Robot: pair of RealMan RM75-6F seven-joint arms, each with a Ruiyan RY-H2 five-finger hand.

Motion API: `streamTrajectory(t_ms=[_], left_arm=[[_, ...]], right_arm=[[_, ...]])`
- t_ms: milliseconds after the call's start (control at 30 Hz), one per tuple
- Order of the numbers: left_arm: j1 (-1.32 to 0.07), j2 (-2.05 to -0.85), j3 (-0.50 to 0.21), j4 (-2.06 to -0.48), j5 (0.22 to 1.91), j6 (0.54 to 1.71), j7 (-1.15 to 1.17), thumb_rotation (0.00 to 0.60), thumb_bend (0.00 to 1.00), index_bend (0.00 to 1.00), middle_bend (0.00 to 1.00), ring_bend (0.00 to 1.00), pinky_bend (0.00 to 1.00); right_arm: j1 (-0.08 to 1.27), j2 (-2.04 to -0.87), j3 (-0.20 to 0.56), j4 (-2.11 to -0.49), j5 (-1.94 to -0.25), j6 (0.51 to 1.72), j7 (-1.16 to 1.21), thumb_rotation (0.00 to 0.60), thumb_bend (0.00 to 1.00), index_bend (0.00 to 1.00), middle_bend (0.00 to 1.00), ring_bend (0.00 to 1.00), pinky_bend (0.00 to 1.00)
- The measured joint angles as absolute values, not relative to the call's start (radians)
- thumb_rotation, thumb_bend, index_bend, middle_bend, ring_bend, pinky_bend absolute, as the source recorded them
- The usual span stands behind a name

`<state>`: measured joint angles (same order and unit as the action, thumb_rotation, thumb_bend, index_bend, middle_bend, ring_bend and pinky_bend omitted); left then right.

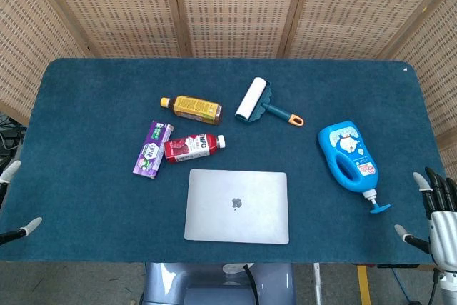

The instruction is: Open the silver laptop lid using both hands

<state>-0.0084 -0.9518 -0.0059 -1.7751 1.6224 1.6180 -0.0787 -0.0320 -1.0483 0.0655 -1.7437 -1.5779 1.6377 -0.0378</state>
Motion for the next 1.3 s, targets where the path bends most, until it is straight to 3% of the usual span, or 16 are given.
streamTrajectory(t_ms=[367, 600, 767, 1000, 1300], left_arm=[[-0.013, -0.953, -0.015, -1.787, 1.608, 1.613, -0.069, 0.600, 0.00, 0.00, 0.00, 0.00, 0.00], [-0.028, -0.957, -0.024, -1.799, 1.586, 1.582, -0.046, 0.600, 0.00, 0.00, 0.00, 0.00, 0.00], [-0.033, -0.961, -0.030, -1.796, 1.563, 1.569, -0.038, 0.600, 0.00, 0.00, 0.00, 0.00, 0.00], [-0.046, -0.967, -0.042, -1.796, 1.526, 1.541, -0.024, 0.600, 0.00, 0.00, 0.00, 0.00, 0.00], [-0.062, -0.973, -0.053, -1.797, 1.489, 1.509, -0.004, 0.600, 0.00, 0.00, 0.00, 0.00, 0.00]], right_arm=[[0.038, -1.028, 0.042, -1.749, -1.652, 1.520, -0.056, 0.600, 0.00, 0.00, 0.00, 0.00, 0.00], [0.228, -0.983, 0.017, -1.790, -1.806, 1.279, 0.000, 0.600, 0.00, 0.02, 0.00, 0.00, 0.00], [0.348, -0.994, 0.026, -1.837, -1.823, 1.106, -0.001, 0.600, 0.00, 0.07, 0.00, 0.00, 0.00], [0.496, -1.080, 0.059, -1.926, -1.725, 0.883, -0.109, 0.600, 0.07, 0.10, 0.00, 0.00, 0.00], [0.590, -1.286, 0.088, -1.934, -1.524, 0.746, -0.383, 0.600, 0.18, 0.13, 0.00, 0.00, 0.00]])
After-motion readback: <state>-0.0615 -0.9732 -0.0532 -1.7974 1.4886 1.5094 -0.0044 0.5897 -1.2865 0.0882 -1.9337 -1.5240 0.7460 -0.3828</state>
